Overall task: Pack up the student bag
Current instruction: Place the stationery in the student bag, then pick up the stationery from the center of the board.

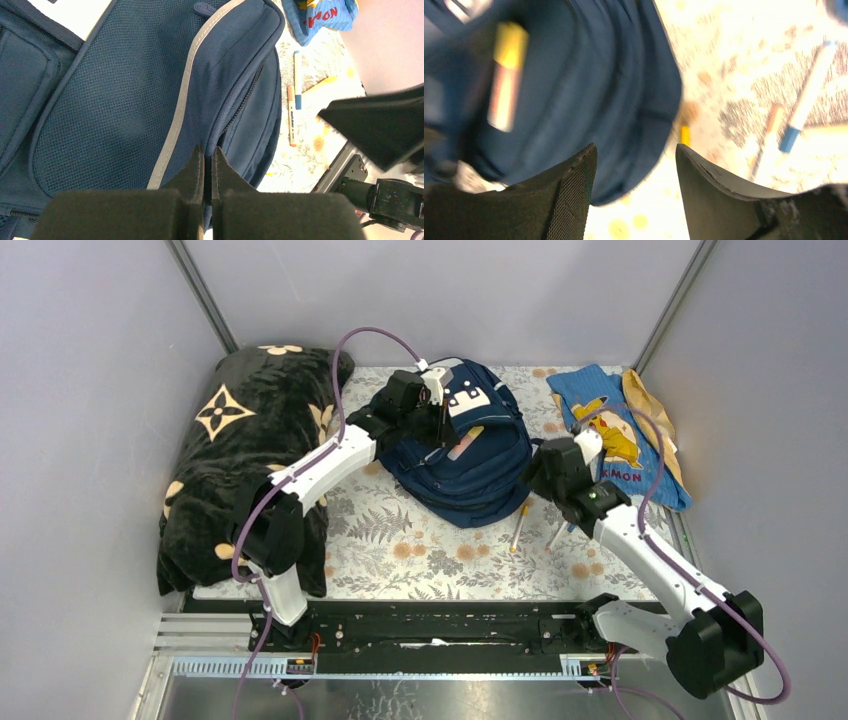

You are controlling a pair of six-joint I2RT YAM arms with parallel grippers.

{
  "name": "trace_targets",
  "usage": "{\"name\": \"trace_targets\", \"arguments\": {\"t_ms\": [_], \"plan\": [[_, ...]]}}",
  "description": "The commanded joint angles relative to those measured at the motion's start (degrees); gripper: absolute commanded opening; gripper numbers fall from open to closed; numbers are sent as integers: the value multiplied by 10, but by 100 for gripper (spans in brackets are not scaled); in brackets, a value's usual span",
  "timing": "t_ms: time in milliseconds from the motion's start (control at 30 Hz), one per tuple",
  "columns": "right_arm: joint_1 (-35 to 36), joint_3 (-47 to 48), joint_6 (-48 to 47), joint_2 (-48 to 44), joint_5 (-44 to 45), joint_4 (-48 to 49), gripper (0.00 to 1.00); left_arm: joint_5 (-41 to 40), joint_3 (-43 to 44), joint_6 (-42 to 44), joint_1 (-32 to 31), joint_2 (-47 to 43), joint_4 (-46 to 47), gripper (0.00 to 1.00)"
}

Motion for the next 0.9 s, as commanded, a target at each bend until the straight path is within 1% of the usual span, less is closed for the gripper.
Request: {"name": "trace_targets", "arguments": {"t_ms": [0,100,200,300,400,467,667,800,867], "plan": [[-1,-77,-13,-35,-81,-57,65,2,12,-2,18,-4,0,0],[0,-93,-7,-15,-102,-74,62,8,-8,-14,24,-16,22,0],[0,-78,3,46,-114,-110,58,16,-8,-15,25,-14,30,0],[9,-78,7,96,-117,-109,57,14,2,-14,27,-4,19,0],[12,-66,19,143,-118,-109,49,19,2,-10,27,-3,15,0],[12,-50,30,171,-125,-116,46,27,3,-5,27,1,8,0],[12,-42,35,226,-110,-99,43,42,11,0,28,9,-3,0],[11,-50,38,246,-107,-83,43,47,13,3,27,5,-7,0],[12,-53,42,250,-109,-80,39,46,11,4,27,2,-7,0]]}}
